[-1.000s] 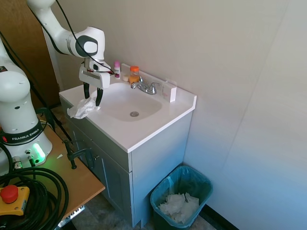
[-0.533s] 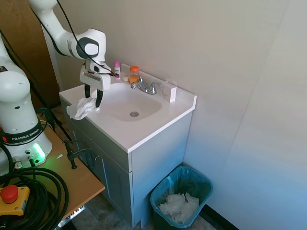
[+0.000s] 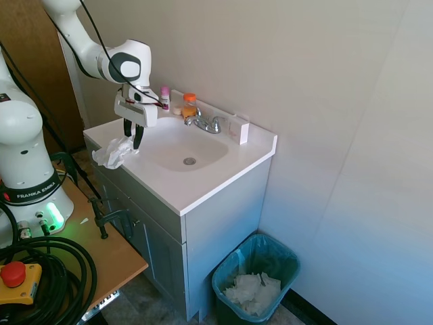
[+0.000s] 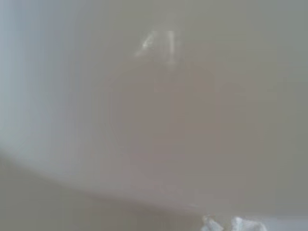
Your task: Throw the tissue in the trash bin
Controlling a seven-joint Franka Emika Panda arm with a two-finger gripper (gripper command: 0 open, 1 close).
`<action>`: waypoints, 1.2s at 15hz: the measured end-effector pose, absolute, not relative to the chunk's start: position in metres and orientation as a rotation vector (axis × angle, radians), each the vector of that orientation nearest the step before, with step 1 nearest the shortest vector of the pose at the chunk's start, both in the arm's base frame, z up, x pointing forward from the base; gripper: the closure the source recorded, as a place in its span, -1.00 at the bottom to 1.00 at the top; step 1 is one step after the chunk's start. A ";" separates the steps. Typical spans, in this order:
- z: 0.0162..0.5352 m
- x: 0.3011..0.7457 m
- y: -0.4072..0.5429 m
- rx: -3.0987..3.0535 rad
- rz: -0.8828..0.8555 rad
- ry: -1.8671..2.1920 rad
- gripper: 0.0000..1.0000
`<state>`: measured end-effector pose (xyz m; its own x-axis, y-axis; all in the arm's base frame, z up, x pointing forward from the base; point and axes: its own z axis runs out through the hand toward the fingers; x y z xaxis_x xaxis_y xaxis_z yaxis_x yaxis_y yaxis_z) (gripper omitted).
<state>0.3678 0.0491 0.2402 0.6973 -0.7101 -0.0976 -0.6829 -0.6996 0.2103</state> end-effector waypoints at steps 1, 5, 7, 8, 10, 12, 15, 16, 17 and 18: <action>0.241 0.369 0.047 2.747 -0.257 -1.141 1.00; 0.243 0.374 0.036 2.778 -0.256 -1.193 1.00; 0.247 0.379 0.033 2.797 -0.257 -1.211 1.00; 0.250 0.382 0.031 2.802 -0.253 -1.226 1.00; 0.266 0.394 0.026 2.824 -0.216 -1.289 1.00; 0.304 0.414 0.009 2.841 -0.112 -1.398 1.00; 0.376 0.441 -0.055 2.800 0.098 -1.644 1.00; 0.393 0.447 -0.086 2.764 0.156 -1.739 1.00; 0.404 0.450 -0.115 2.724 0.201 -1.834 1.00; 0.412 0.451 -0.146 2.673 0.242 -1.940 1.00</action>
<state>0.4506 -0.1461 0.4119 0.3077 -0.9513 0.0182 -0.9265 -0.3039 -0.2218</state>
